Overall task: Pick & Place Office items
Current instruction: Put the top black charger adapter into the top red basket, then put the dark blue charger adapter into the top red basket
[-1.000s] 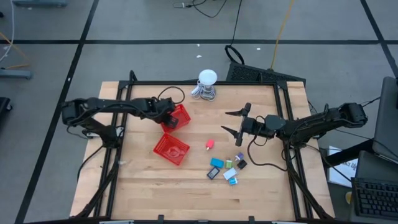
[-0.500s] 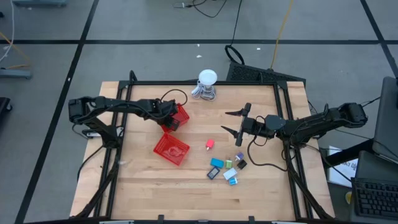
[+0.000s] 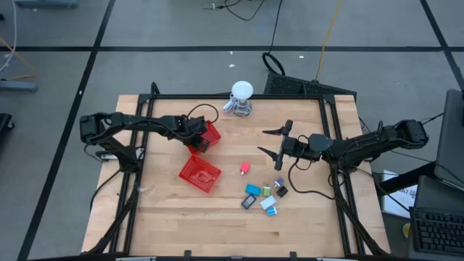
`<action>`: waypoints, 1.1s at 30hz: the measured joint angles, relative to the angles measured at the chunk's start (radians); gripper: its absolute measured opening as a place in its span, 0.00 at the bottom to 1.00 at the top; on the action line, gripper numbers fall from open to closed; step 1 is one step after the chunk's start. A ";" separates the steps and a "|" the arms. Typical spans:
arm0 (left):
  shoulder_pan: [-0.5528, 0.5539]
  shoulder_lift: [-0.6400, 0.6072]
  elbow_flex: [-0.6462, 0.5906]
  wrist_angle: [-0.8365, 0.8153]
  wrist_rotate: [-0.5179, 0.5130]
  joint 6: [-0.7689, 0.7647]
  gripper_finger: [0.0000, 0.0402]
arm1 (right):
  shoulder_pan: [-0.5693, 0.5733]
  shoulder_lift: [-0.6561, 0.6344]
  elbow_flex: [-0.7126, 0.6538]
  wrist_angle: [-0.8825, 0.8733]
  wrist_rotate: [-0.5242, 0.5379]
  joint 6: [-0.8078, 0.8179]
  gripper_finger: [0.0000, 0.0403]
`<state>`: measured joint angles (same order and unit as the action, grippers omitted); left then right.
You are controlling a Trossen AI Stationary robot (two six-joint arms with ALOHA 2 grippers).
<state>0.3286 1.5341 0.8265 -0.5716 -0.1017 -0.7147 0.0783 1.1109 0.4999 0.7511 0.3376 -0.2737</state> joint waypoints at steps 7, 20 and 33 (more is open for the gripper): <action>0.000 -0.001 0.005 -0.005 0.000 0.019 0.66 | 0.000 0.000 0.000 0.000 0.000 -0.001 0.67; -0.045 -0.069 0.208 -0.041 -0.014 0.162 0.79 | 0.000 0.000 0.000 -0.025 0.002 -0.024 0.67; -0.352 -0.326 0.157 0.269 -0.349 0.403 0.77 | 0.105 0.000 0.001 -0.302 0.135 0.042 0.66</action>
<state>-0.0232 1.2082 0.9832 -0.3030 -0.4511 -0.3112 0.1833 1.1110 0.5011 0.4490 0.4730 -0.2319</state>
